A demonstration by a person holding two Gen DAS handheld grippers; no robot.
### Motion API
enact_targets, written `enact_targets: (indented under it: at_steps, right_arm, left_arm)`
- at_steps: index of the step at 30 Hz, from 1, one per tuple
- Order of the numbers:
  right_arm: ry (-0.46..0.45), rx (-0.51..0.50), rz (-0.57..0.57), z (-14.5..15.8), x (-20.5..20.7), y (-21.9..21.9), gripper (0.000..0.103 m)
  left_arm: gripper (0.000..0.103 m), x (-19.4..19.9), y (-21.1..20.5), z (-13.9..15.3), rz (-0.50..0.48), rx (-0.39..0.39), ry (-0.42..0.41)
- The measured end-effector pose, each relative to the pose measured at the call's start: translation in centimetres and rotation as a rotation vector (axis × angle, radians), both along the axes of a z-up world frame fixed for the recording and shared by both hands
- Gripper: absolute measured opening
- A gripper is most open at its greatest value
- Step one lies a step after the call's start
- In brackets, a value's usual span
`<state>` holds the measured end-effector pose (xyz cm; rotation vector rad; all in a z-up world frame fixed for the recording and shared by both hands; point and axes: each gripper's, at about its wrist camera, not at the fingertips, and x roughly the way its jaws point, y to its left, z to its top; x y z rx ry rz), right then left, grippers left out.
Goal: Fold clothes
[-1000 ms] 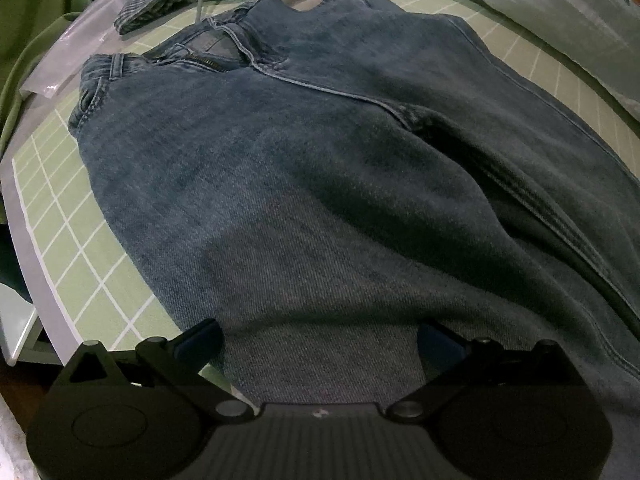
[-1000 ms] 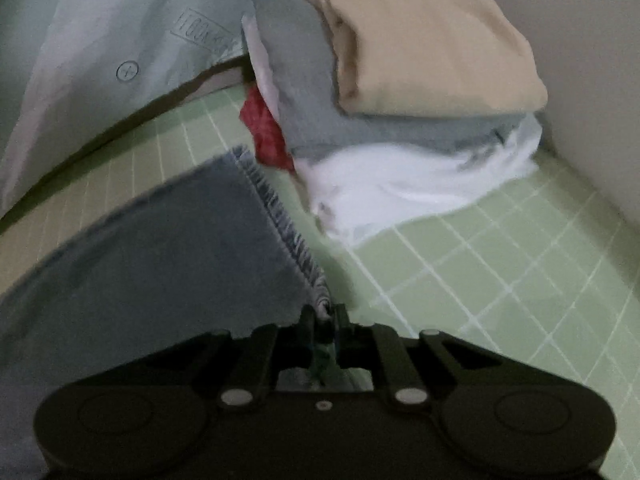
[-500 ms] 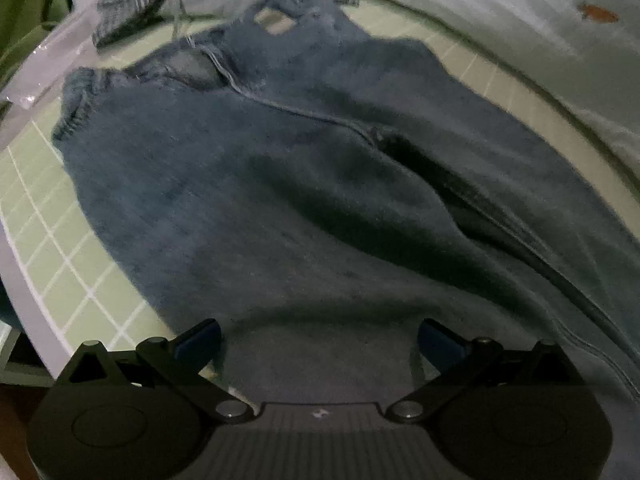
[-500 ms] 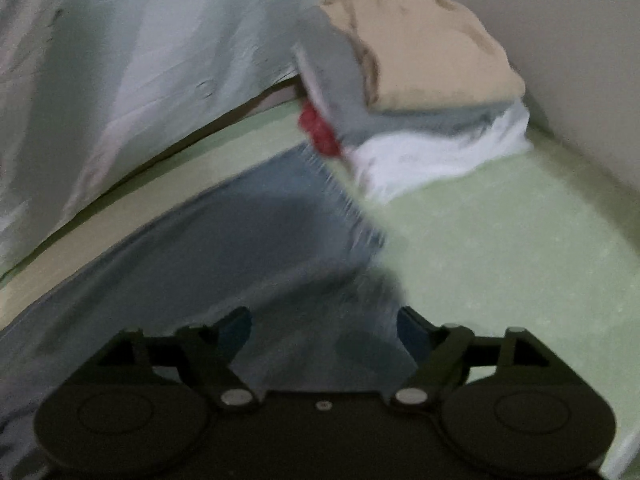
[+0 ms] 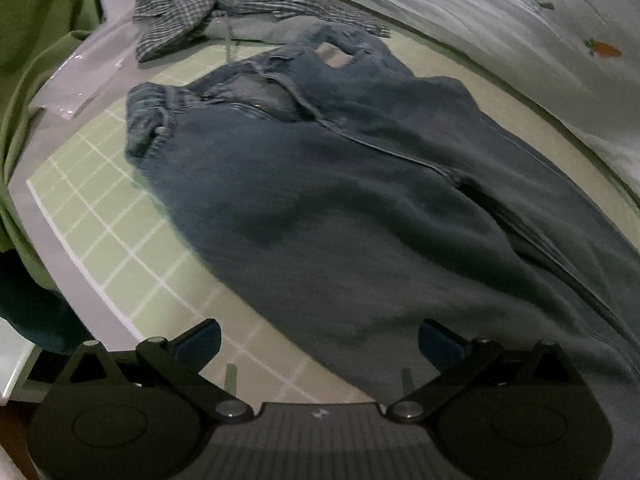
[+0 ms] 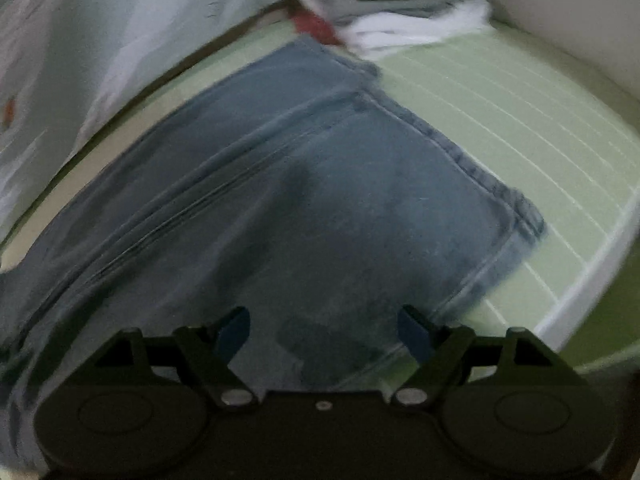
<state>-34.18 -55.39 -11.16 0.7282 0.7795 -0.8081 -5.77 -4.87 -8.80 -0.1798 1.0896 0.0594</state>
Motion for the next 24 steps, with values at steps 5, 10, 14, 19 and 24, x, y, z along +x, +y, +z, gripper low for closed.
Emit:
enact_targets:
  at_steps: [5,10,14,19,24]
  right_arm:
    - [0.009,0.019,-0.132,-0.5,0.0,0.4,0.082]
    - [0.026,0.017,-0.281,-0.4,0.7,1.1,0.084]
    - [0.054,-0.009,-0.337,-0.3,1.3,2.1,0.089]
    - [0.076,0.012,-0.443,-0.7,1.6,2.7,0.090]
    - [0.070,0.027,-0.519,-1.0,1.8,2.3,0.093]
  left_arm:
    - [0.103,1.2,4.3,-0.3,0.064,-0.037,0.009]
    - [0.103,3.6,9.0,-0.7,0.158,-0.082,0.013]
    - [0.103,6.3,11.7,-1.3,0.207,-0.103,0.012]
    - [0.103,9.9,14.6,-2.0,0.253,-0.126,0.003]
    - [0.103,12.9,16.0,-2.7,0.261,-0.144,0.007]
